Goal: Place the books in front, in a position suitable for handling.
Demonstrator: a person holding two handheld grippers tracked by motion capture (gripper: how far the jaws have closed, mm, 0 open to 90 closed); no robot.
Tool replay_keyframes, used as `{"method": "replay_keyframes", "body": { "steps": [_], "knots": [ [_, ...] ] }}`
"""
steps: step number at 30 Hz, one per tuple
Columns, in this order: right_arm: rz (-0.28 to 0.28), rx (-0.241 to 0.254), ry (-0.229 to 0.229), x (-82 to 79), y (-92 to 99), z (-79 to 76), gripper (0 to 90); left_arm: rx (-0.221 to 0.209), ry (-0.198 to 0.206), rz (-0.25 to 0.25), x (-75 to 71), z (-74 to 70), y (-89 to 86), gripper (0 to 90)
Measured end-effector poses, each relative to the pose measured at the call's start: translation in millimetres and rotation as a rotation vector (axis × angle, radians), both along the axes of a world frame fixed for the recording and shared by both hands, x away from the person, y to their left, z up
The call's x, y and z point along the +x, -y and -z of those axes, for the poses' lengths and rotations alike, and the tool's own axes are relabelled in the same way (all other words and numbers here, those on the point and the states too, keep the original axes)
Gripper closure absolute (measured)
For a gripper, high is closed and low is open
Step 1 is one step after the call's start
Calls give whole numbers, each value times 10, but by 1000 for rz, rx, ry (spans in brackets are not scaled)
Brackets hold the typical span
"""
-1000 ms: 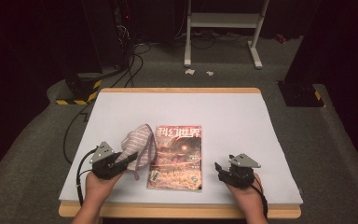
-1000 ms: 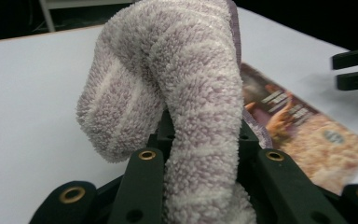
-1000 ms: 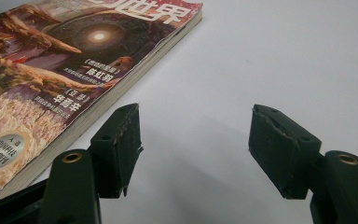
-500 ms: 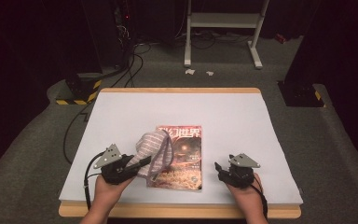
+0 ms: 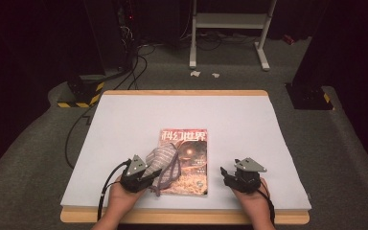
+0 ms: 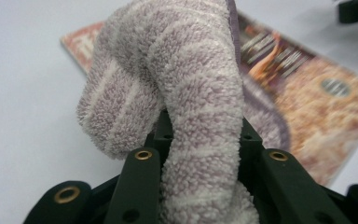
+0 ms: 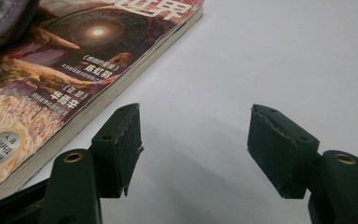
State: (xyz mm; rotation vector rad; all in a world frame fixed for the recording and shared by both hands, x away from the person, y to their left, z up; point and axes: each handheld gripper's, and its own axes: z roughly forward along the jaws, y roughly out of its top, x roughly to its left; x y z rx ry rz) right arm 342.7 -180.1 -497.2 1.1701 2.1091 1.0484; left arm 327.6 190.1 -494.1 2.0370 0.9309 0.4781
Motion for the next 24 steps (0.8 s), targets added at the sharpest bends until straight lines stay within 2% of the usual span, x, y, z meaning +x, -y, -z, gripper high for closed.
{"method": "replay_keyframes", "body": {
  "steps": [4,6,12,17,18,19,22,23,24],
  "knots": [
    [6,4,-3,0,21,3,352,5,-2,9,-1,40,28,669],
    [12,4,-5,-3,36,6,352,17,4,31,-16,40,72,670],
    [28,14,-2,-1,76,-7,354,6,-8,52,-5,53,163,670],
    [38,13,-1,-20,110,-23,361,0,-12,99,12,67,380,671],
    [40,15,-1,-24,119,-25,362,0,-12,99,12,67,380,672],
    [44,18,-4,-27,125,-25,362,-3,-14,117,23,69,475,671],
    [46,18,-3,-22,146,-23,362,-3,-17,136,31,67,572,671],
    [48,25,-3,-22,155,-25,362,3,-15,156,29,62,670,671],
    [48,25,-3,-22,155,-25,362,3,-15,156,29,62,670,672]
  ]
}}
